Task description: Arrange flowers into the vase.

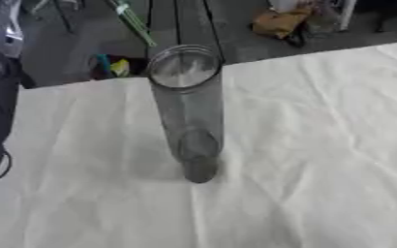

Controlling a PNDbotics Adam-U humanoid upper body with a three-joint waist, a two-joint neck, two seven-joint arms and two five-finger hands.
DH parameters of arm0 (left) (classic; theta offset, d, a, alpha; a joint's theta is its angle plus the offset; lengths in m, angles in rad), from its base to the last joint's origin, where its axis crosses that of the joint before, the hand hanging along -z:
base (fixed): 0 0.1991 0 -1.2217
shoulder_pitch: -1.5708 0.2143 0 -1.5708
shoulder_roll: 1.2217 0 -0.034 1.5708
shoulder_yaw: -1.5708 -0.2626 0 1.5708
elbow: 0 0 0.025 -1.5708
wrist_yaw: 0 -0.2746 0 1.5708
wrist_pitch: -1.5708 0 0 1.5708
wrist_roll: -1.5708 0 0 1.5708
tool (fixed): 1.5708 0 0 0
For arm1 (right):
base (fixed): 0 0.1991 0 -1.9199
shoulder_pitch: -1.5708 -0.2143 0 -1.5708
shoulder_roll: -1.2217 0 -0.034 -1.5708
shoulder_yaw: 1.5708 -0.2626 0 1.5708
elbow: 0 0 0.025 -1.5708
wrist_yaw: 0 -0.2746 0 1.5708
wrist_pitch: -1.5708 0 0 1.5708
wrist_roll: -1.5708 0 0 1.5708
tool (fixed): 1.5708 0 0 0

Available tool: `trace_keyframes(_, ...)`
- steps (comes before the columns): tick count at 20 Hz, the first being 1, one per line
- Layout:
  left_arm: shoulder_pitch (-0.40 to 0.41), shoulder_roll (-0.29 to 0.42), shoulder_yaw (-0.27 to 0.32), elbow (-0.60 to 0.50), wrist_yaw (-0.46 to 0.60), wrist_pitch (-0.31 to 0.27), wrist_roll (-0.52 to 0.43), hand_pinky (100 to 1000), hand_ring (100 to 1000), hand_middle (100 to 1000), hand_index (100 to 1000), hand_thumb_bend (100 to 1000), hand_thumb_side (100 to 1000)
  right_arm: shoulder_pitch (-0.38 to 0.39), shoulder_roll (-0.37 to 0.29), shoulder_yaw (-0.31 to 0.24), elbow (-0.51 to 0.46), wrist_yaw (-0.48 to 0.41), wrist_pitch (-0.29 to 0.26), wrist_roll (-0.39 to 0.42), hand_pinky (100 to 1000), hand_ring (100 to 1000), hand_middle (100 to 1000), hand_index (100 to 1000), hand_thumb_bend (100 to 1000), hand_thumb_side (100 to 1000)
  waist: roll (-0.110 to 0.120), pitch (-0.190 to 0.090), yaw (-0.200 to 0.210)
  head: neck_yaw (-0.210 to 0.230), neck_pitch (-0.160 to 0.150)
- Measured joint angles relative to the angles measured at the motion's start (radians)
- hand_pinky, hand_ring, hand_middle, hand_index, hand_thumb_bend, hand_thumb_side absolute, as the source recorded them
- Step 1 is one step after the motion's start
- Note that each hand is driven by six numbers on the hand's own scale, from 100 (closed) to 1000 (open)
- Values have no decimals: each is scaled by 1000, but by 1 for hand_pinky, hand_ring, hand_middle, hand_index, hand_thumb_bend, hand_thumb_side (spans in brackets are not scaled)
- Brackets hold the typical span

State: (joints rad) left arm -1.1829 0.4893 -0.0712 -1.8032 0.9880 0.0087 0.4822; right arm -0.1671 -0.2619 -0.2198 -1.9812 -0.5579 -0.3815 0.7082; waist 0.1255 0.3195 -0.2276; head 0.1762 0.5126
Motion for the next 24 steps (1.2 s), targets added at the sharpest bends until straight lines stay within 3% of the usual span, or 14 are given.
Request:
trace_keyframes(3, -5, 37, 14, -17, 156, -40, 3, 100, 100, 100, 119, 238, 717, 0, 0, 0, 0, 0, 4, 0, 862, 574, 477, 696, 100, 1000, 3, -2, -1, 2, 0)
trace_keyframes(6, -5, 50, 16, -30, 202, -61, -1, 100, 100, 100, 118, 208, 707, 0, 0, 2, 0, 1, 9, 0, 864, 572, 476, 695, 100, 1000, 4, -2, -3, 3, 0)
trace_keyframes(12, 15, 57, 20, -56, 117, -99, -56, 100, 100, 100, 115, 187, 700, -1, 0, 2, 0, 11, 12, 3, 866, 570, 474, 695, 100, 1000, 9, -2, -6, 2, -4)
trace_keyframes(24, 48, 57, 0, -39, 63, -44, -107, 100, 100, 100, 112, 173, 696, -10, 0, 2, 0, 19, 16, 0, 866, 570, 474, 695, 100, 1000, 11, -1, -6, -3, -10)
